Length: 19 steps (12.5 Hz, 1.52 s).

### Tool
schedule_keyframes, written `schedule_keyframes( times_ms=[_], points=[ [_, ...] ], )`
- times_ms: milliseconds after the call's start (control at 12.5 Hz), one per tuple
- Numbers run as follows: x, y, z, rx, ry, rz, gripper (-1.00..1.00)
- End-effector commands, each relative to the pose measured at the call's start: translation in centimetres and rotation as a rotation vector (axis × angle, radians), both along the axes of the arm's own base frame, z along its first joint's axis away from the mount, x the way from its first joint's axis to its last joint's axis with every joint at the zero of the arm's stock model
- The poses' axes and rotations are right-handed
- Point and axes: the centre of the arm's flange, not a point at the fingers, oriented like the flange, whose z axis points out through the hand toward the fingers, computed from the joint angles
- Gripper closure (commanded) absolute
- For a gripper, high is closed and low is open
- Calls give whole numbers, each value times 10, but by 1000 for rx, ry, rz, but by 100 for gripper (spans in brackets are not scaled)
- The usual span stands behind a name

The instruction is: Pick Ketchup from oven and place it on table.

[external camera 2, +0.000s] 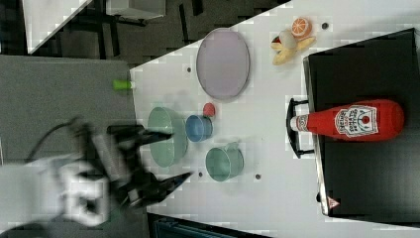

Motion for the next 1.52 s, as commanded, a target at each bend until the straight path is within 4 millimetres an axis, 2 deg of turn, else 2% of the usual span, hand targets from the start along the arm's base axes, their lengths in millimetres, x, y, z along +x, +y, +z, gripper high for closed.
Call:
schedule_keyframes(
  times_ms=[80, 400, 720, 960, 1200, 1520],
  points=[
    [-4, -61, -19, -16, -22, -119, -100],
    [11, -127, -56, -82, -48, -233, -100],
    [21, -173, -89, -129, 16, -310, -100],
    [29, -205, -112, -145, 0, -381, -100],
    [33, -225, -148, -126, -26, -451, -100],
    [32, -236, -191, -99, 16, -497, -100]
  ],
)
